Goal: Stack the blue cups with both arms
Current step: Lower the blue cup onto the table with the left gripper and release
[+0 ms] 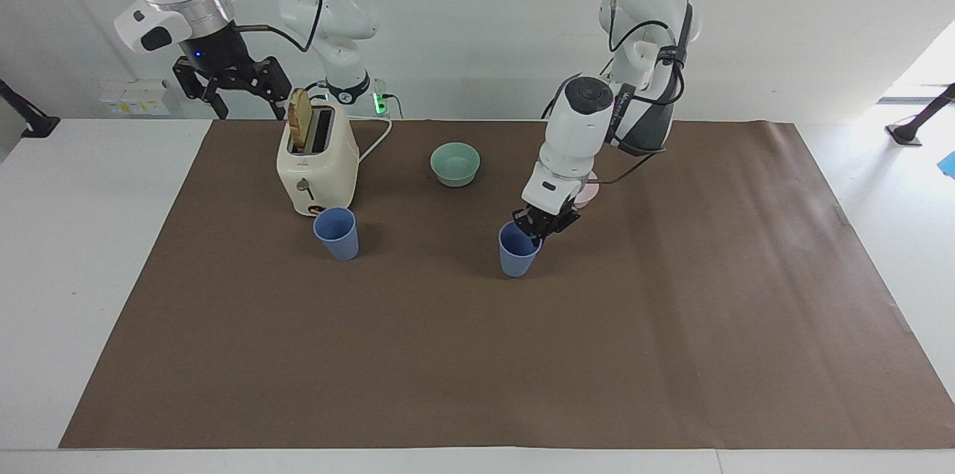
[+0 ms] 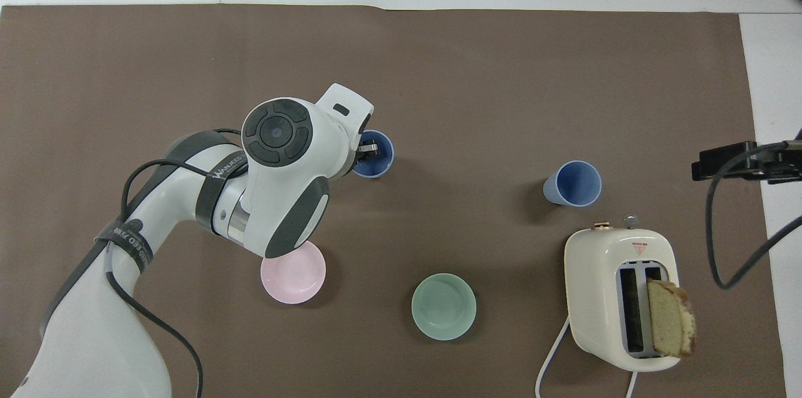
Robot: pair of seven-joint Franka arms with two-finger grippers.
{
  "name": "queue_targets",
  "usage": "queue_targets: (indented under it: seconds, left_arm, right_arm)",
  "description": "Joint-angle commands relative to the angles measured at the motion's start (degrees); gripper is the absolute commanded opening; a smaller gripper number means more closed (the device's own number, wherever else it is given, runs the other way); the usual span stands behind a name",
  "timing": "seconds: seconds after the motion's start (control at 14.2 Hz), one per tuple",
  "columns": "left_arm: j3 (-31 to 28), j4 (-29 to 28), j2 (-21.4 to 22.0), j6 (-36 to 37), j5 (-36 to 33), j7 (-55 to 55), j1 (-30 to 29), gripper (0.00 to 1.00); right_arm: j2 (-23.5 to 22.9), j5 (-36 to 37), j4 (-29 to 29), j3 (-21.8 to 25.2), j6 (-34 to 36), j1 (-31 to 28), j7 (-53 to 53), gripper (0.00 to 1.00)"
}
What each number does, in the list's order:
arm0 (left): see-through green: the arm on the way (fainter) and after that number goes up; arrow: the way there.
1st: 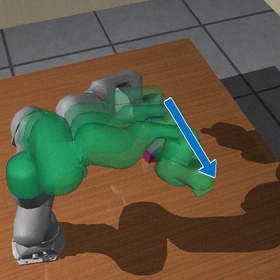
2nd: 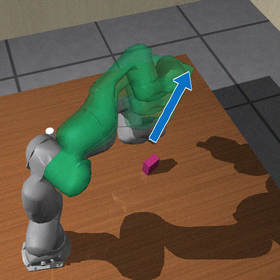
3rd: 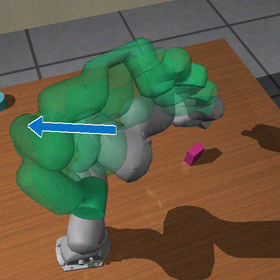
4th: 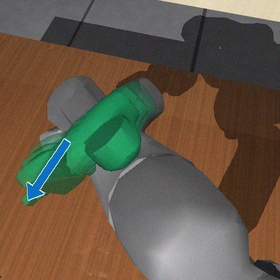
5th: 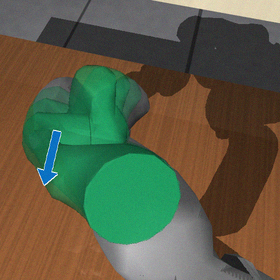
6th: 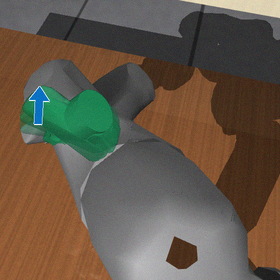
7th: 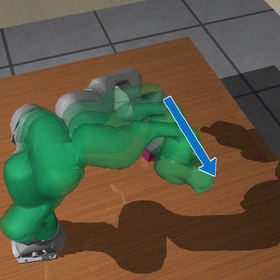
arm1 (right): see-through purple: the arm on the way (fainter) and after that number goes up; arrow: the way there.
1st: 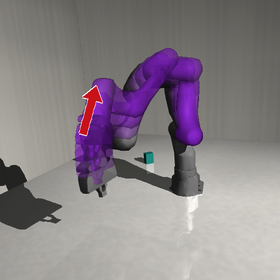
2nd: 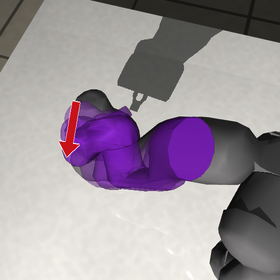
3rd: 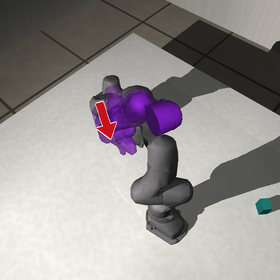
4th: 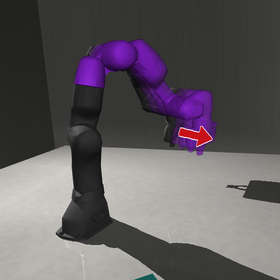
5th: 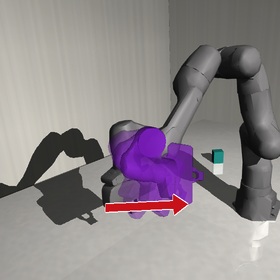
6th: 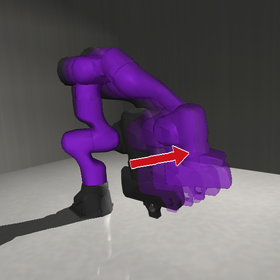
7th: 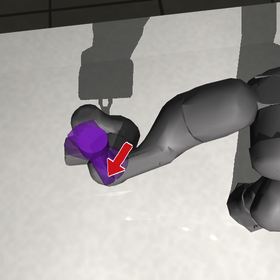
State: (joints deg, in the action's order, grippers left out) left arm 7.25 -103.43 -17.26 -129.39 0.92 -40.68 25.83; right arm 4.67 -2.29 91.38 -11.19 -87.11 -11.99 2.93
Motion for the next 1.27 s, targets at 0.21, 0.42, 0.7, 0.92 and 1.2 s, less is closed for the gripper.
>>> queue_targets:
  seconds: [0.21, 0.42, 0.7, 0.92, 1.2]
  left_arm:
    - [-1.0, -3.7, 1.1, -2.5, -1.4, 0.1, 1.7, 0.00]
    - [-0.9, -4.3, 1.3, -3.5, -1.3, 0.3, 1.3, 0.23]
    - [-1.3, -2.7, 1.2, -2.4, -1.3, 0.0, 1.2, 1.00]
    - [-1.9, -1.4, 2.8, 0.7, -2.0, 0.1, -0.1, 1.00]
    - [-1.8, -1.4, 8.1, 4.9, -2.9, 4.4, -5.7, 1.00]
  right_arm:
    - [0.7, -0.9, 0.8, -0.2, -1.0, -0.7, 0.8, 1.00]
    - [0.7, -0.7, 0.8, 0.0, -0.8, -1.5, 0.7, 1.00]
    - [0.7, -1.3, 0.8, -0.1, -0.7, -1.3, 0.7, 1.00]
    - [1.0, -1.6, 1.3, -0.1, -0.3, -1.5, 0.5, 1.00]
    - [1.8, -2.0, 4.1, -0.9, -3.5, 1.3, 1.5, 1.00]
